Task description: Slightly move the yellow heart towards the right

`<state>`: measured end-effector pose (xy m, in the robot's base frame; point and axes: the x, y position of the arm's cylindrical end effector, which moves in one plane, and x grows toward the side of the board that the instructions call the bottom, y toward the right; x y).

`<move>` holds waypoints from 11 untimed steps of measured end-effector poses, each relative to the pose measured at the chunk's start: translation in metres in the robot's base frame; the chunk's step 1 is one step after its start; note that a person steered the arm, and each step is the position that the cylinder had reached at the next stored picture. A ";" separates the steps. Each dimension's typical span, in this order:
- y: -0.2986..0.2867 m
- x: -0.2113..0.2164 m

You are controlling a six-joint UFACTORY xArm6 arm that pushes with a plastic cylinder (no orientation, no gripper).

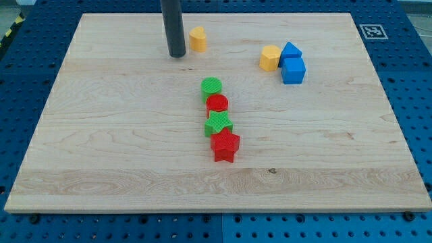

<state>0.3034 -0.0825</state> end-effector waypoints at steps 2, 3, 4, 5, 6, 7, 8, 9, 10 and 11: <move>0.000 -0.016; 0.001 -0.029; 0.014 -0.027; 0.038 -0.022; 0.039 -0.022; 0.039 -0.022; 0.047 -0.022; 0.061 -0.022; 0.069 -0.022; 0.079 -0.022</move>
